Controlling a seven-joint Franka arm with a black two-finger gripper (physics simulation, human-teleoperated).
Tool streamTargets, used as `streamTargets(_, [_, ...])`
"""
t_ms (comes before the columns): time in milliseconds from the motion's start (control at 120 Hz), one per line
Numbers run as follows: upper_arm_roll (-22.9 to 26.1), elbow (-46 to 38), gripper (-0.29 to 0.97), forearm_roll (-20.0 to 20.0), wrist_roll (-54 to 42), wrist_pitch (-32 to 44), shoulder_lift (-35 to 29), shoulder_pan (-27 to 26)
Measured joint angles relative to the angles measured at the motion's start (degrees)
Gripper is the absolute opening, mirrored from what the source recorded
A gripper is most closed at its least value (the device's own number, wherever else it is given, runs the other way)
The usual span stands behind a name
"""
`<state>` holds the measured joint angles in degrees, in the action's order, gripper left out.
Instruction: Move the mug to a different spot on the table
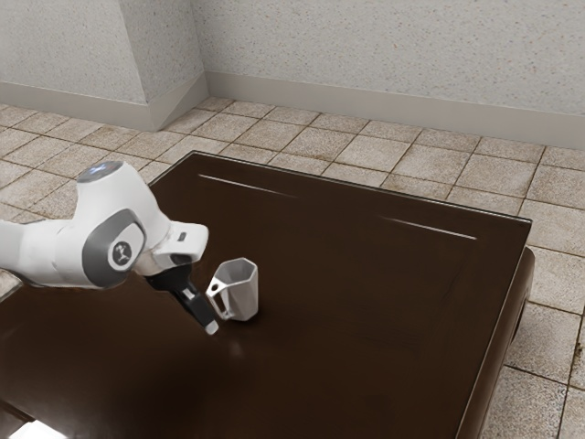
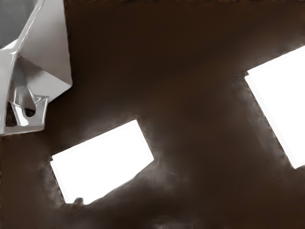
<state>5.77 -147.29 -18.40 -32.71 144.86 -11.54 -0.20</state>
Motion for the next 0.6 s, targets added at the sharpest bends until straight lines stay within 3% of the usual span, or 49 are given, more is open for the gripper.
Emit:
streamTargets(242, [-0.55, 22.15, 0.67, 11.92, 8.12, -23.06, -1.52, 0.21])
streamTargets(425, [-3.83, 42.34, 0.68, 16.75, 15.39, -36.46, 3.38, 0.03])
streamTargets(508, [-6.54, 54.57, 0.68, 17.76, 18.5, -42.59, 9.79, 0.77])
streamTargets(600, [-8.06, 59.41, 0.68, 18.25, 21.91, -47.6, 11.72, 2.43])
